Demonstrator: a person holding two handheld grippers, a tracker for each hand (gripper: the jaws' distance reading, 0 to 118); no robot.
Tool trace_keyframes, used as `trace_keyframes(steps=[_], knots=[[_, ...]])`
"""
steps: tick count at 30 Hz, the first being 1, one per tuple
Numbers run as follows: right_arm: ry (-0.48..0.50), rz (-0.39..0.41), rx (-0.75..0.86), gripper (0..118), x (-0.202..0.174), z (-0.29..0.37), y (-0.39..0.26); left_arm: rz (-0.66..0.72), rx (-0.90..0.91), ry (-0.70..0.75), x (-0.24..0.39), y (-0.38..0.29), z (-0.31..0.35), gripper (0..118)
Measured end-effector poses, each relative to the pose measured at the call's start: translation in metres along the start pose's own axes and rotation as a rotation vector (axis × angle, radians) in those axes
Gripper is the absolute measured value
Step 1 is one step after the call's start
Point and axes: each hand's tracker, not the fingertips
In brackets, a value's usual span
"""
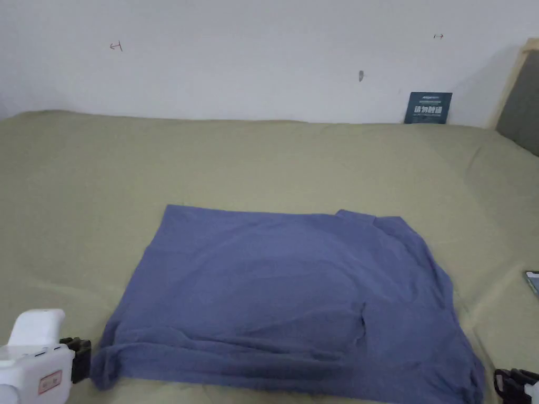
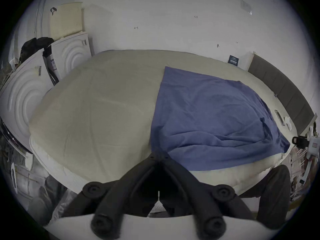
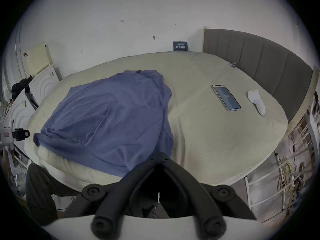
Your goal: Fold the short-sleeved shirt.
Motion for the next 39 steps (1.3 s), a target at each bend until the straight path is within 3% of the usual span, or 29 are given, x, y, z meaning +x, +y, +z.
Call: trace_keyframes(steps=[9, 10, 12, 13, 18, 20, 21, 22, 23, 24, 30, 31, 32, 33, 34, 39], knots=[[-0.001, -0.002, -0.005, 0, 0.0, -0.002, 0.0, 0.006, -0.041, -0.007, -0.001, 0.003, -0.019, 5], [-0.003, 0.002, -0.004, 0, -0.001, -0.001, 0.0, 0.004, -0.044, -0.004, -0.001, 0.004, -0.021, 23], [-0.001, 0.005, -0.007, 0, -0.002, -0.002, 0.0, 0.006, -0.066, 0.007, 0.0, 0.004, -0.027, 88], [0.002, 0.006, -0.008, 0, -0.002, -0.002, 0.0, 0.008, -0.087, 0.015, 0.001, 0.003, -0.032, 110], [0.003, 0.022, -0.023, 0, -0.006, -0.007, 0.0, 0.003, -0.139, 0.033, -0.001, -0.003, -0.057, 108], [0.0, 0.028, -0.034, 0, -0.006, -0.008, -0.001, -0.006, -0.148, 0.039, 0.0, -0.005, -0.06, 98], [0.002, 0.026, -0.04, 0, -0.005, -0.009, -0.001, -0.011, -0.142, 0.045, 0.001, -0.005, -0.06, 82], [0.001, 0.024, -0.044, 0, -0.003, -0.011, -0.002, -0.014, -0.141, 0.046, 0.001, -0.005, -0.06, 49], [0.003, 0.023, -0.049, 0, -0.001, -0.014, -0.003, -0.012, -0.144, 0.053, 0.001, -0.003, -0.062, 24], [0.004, 0.023, -0.055, 0, -0.001, -0.015, -0.003, -0.003, -0.146, 0.037, 0.0, -0.003, -0.063, 12], [0.014, 0.022, -0.064, 0, 0.0, -0.016, -0.003, -0.068, -0.145, 0.017, 0.018, 0.0, -0.058, 7], [0.011, 0.024, -0.068, 14, 0.0, -0.017, -0.003, -0.072, -0.143, 0.018, 0.019, 0.001, -0.058, 7], [0.009, 0.031, -0.074, 48, 0.0, -0.02, -0.003, -0.072, -0.142, 0.017, 0.019, 0.001, -0.057, 7], [0.008, 0.036, -0.099, 89, 0.0, -0.023, -0.003, -0.071, -0.143, 0.015, 0.018, 0.001, -0.057, 7], [0.016, 0.039, -0.117, 114, -0.001, -0.027, -0.004, -0.067, -0.146, 0.014, 0.018, 0.001, -0.057, 7], [0.026, 0.098, -0.161, 93, -0.007, -0.044, -0.011, -0.035, -0.156, 0.014, 0.014, 0.001, -0.058, 7]])
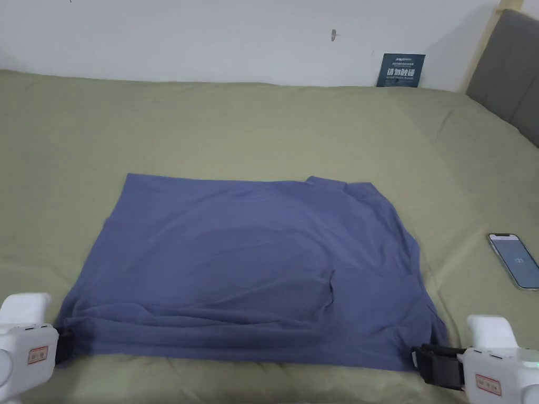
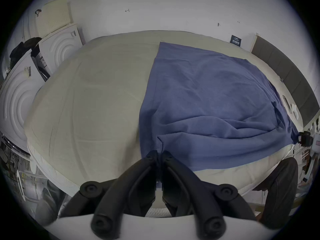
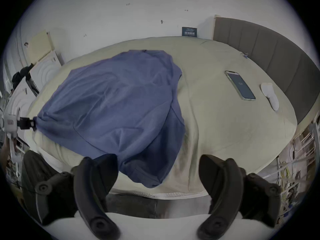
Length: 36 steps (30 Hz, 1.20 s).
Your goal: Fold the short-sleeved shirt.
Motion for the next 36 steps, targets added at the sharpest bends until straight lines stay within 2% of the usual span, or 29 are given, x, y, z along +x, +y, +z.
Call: trace_keyframes(steps=[1, 2, 3, 4, 5, 6, 12, 19, 27, 34, 35, 36], knots=[[-0.003, 0.008, -0.008, 73, -0.001, -0.001, -0.002, 0.007, -0.004, -0.003, 0.0, 0.0, 0.001, 7], [-0.003, 0.015, 0.004, 43, -0.002, 0.0, -0.004, 0.009, -0.006, -0.005, 0.0, 0.0, 0.002, 7], [-0.006, 0.028, 0.017, 5, -0.003, 0.0, -0.006, 0.009, -0.005, -0.004, 0.0, 0.0, 0.002, 7], [-0.031, 0.035, 0.022, 2, -0.003, -0.001, -0.007, 0.009, -0.006, -0.005, -0.001, 0.0, 0.003, 7], [-0.035, 0.031, 0.028, 2, -0.003, 0.001, -0.007, 0.009, -0.008, -0.009, -0.002, 0.0, 0.003, 7], [0.001, 0.005, 0.019, 2, -0.002, 0.002, -0.003, 0.01, -0.01, -0.012, -0.003, 0.001, 0.003, 7], [-0.001, -0.013, 0.101, 2, 0.002, 0.018, 0.026, 0.037, 0.021, -0.039, -0.01, 0.019, 0.016, 7], [-0.009, -0.02, 0.163, 2, 0.002, 0.007, 0.102, 0.028, 0.078, -0.072, -0.009, 0.086, 0.015, 7], [-0.023, -0.045, 0.128, 2, -0.002, -0.045, 0.184, 0.044, 0.054, -0.071, 0.0, 0.167, -0.042, 7], [-0.028, -0.041, 0.051, 2, -0.001, -0.094, 0.195, -0.014, -0.012, -0.052, 0.015, 0.188, -0.095, 7], [-0.002, -0.066, 0.036, 9, 0.003, -0.098, 0.192, -0.01, -0.024, -0.069, 0.015, 0.186, -0.101, 11], [0.007, -0.092, 0.028, 36, 0.005, -0.099, 0.189, -0.014, -0.03, -0.086, 0.014, 0.184, -0.104, 32]])
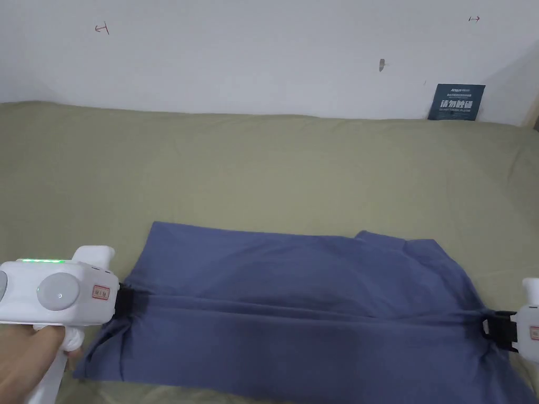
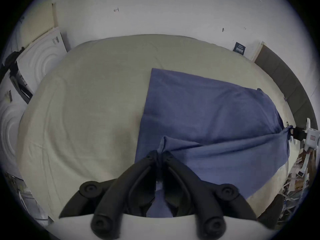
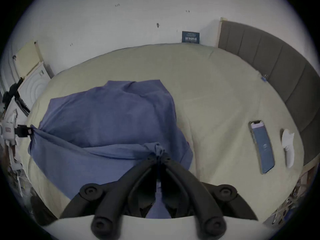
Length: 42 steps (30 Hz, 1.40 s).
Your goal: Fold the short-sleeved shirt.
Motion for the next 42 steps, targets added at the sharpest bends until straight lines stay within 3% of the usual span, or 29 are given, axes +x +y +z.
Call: trace_keyframes(steps=[1, 2, 3, 4, 6, 7, 8, 9, 10, 13, 15, 18, 19, 20, 21, 22, 26, 28, 29, 31, 32, 34, 35, 36, 37, 40, 42], knots=[[-0.001, -0.025, 0.006, 94, 0.001, 0.002, -0.003, 0.004, 0.009, -0.001, -0.001, -0.004, 0.0, 79], [-0.004, -0.035, -0.003, 118, 0.003, 0.003, -0.007, 0.012, 0.019, 0.015, 0.001, -0.007, 0.002, 101], [-0.014, -0.047, -0.01, 112, 0.007, 0.005, -0.012, 0.016, 0.034, 0.034, 0.0, -0.012, 0.006, 102], [-0.017, -0.063, 0.097, 106, 0.011, 0.022, -0.014, 0.027, 0.049, 0.043, -0.001, -0.015, 0.012, 102], [-0.019, -0.061, 0.034, 108, 0.014, 0.042, -0.024, 0.051, 0.061, 0.028, -0.008, -0.024, 0.027, 101], [-0.022, -0.066, 0.039, 104, 0.02, 0.035, -0.028, 0.068, 0.062, 0.041, -0.008, -0.03, 0.035, 96], [-0.024, -0.062, 0.039, 91, 0.022, 0.037, -0.033, 0.076, 0.068, 0.052, -0.008, -0.036, 0.044, 78], [-0.033, -0.045, 0.038, 62, 0.023, 0.043, -0.039, 0.072, 0.069, 0.052, -0.013, -0.042, 0.052, 41], [-0.042, -0.021, 0.049, 3, 0.024, 0.05, -0.044, 0.063, 0.077, 0.06, -0.013, -0.048, 0.058, 0], [-0.084, 0.019, 0.077, 0, 0.017, 0.065, -0.065, 0.078, 0.082, 0.067, -0.017, -0.063, 0.072, 0], [-0.04, 0.003, 0.052, 0, 0.022, 0.07, -0.073, 0.108, 0.046, -0.003, -0.013, -0.069, 0.078, 0], [-0.056, 0.027, 0.05, 0, 0.021, 0.074, -0.085, 0.091, 0.035, -0.016, -0.013, -0.072, 0.073, 0], [-0.053, 0.034, 0.043, 0, 0.021, 0.074, -0.084, 0.081, 0.031, -0.014, -0.011, -0.071, 0.071, 11], [-0.05, 0.032, 0.042, 0, 0.022, 0.074, -0.085, 0.063, 0.02, 0.012, -0.008, -0.069, 0.066, 39], [-0.047, 0.024, 0.037, 0, 0.023, 0.073, -0.087, 0.049, -0.005, 0.048, -0.008, -0.071, 0.055, 82], [-0.044, 0.016, 0.036, 0, 0.024, 0.072, -0.087, 0.039, -0.014, 0.078, -0.008, -0.071, 0.048, 115], [-0.035, -0.004, 0.03, 0, 0.023, 0.07, -0.089, 0.034, -0.03, 0.109, -0.011, -0.067, 0.021, 115], [-0.034, 0.0, 0.02, 0, 0.022, 0.068, -0.09, 0.015, -0.057, 0.125, -0.01, -0.065, 0.016, 107], [-0.032, 0.007, 0.016, 0, 0.021, 0.067, -0.09, 0.003, -0.063, 0.126, -0.009, -0.067, 0.016, 91], [-0.02, 0.009, 0.011, 0, 0.027, 0.061, -0.091, 0.019, -0.032, 0.04, -0.009, -0.068, 0.021, 6], [-0.015, 0.011, 0.009, 0, 0.029, 0.059, -0.091, 0.042, -0.033, -0.01, -0.006, -0.068, 0.021, 6], [-0.008, 0.02, 0.009, 1, 0.028, 0.056, -0.089, -0.055, -0.036, 0.081, 0.006, -0.07, 0.02, 6], [-0.005, 0.024, 0.01, 20, 0.027, 0.054, -0.088, -0.074, -0.038, 0.082, 0.006, -0.07, 0.018, 6], [-0.008, 0.025, 0.01, 61, 0.026, 0.052, -0.087, -0.044, -0.039, 0.072, 0.004, -0.069, 0.019, 6], [-0.014, 0.026, 0.009, 116, 0.026, 0.049, -0.085, -0.014, -0.041, 0.063, 0.004, -0.07, 0.02, 6], [-0.01, 0.014, -0.002, 102, 0.026, 0.041, -0.081, 0.005, -0.032, 0.052, 0.001, -0.071, 0.023, 6], [-0.013, 0.017, -0.032, 101, 0.026, 0.03, -0.077, 0.008, -0.032, 0.048, 0.001, -0.07, 0.021, 6]])
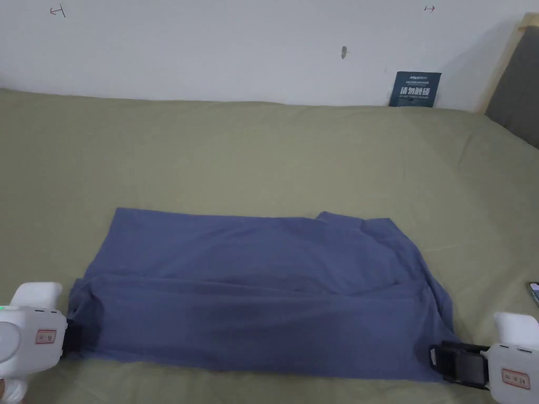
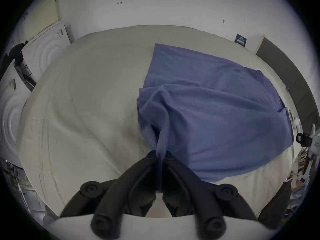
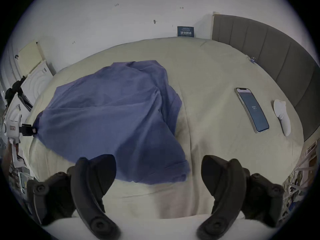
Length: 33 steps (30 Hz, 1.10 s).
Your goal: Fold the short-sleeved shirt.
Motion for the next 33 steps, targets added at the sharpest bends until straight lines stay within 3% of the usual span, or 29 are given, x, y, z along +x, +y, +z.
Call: trace_keyframes(steps=[3, 4, 6, 7, 16, 27, 33], knots=[[-0.004, 0.005, -0.052, 100, -0.004, -0.011, -0.006, 0.01, -0.004, -0.006, -0.001, 0.0, -0.002, 6], [-0.007, 0.008, -0.063, 84, -0.003, -0.014, -0.006, 0.014, -0.004, -0.007, -0.001, 0.0, -0.002, 6], [0.009, -0.005, -0.057, 24, 0.0, -0.012, -0.008, 0.02, -0.004, -0.013, -0.003, -0.001, -0.001, 6], [0.052, -0.028, -0.052, 5, -0.001, -0.009, -0.006, 0.023, -0.007, -0.015, -0.003, -0.001, 0.001, 6], [0.049, -0.012, 0.024, 5, -0.005, 0.034, -0.002, 0.022, 0.026, -0.023, -0.007, -0.007, 0.039, 6], [0.084, -0.039, 0.003, 5, -0.003, 0.095, -0.085, 0.088, 0.006, -0.038, -0.026, -0.109, 0.096, 6], [0.088, -0.057, 0.004, 5, -0.004, 0.099, -0.1, 0.088, 0.021, -0.045, -0.03, -0.124, 0.104, 6]])
